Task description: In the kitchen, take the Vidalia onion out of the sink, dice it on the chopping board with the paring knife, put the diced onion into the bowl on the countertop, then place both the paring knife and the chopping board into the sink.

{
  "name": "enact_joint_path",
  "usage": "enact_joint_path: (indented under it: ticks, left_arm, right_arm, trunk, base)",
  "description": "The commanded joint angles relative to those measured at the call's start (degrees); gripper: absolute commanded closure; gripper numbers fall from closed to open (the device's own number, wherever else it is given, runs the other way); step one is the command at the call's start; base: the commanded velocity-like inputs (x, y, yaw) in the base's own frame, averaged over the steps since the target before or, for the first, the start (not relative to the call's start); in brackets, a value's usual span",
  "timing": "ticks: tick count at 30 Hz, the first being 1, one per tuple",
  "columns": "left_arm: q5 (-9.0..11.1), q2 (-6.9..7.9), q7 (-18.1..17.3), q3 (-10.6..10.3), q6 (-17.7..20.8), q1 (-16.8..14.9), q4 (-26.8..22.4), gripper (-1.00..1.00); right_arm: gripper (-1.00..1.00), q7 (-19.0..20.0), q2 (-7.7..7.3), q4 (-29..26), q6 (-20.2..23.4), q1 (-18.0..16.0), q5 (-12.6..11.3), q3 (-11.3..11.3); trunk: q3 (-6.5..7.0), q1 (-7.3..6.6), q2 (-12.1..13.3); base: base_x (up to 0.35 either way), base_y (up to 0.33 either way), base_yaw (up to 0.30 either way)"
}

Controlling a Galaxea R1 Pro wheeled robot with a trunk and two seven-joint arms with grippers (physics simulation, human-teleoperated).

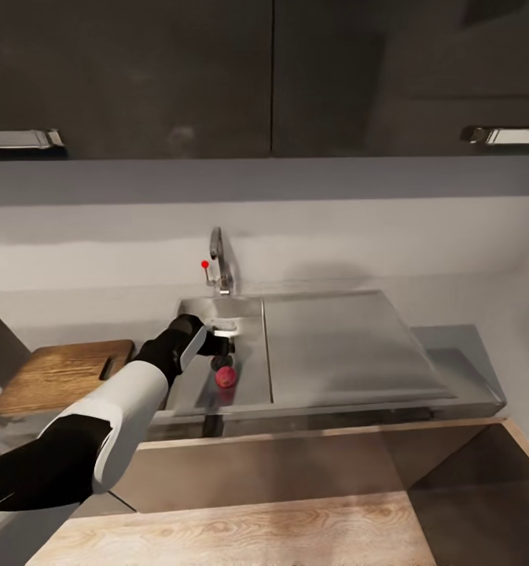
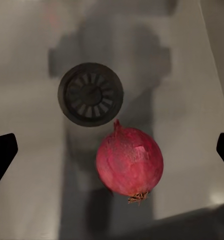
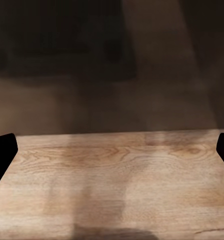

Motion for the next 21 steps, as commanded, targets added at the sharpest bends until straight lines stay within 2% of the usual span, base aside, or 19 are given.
enact_joint_path:
  ticks: [1, 6, 21]
  left_arm:
    - [0.6, 0.03, 0.2, -0.4, 0.2, 0.0, 0.0, -1.0]
    - [0.6, -0.06, 0.2, -0.4, 0.2, 1.4, 0.2, -1.0]
    - [0.6, -0.25, 0.2, -0.5, 0.2, 1.8, 0.4, -1.0]
  right_arm:
    - [-1.0, -0.5, 0.02, 0.0, -0.1, 0.0, 0.6, -0.1]
    - [-1.0, -0.5, 0.02, 0.0, -0.1, 0.0, 0.6, -0.1]
    - [-1.0, -0.5, 0.02, 0.0, -0.1, 0.0, 0.6, 0.0]
  trunk:
    - [-0.2, 0.03, -0.1]
    - [-0.66, 0.03, -0.1]
    - [-2.03, 0.03, -0.1]
  base:
    - [0.06, 0.001, 0.0]
    - [0.026, 0.0, 0.0]
    - [0.003, -0.001, 0.0]
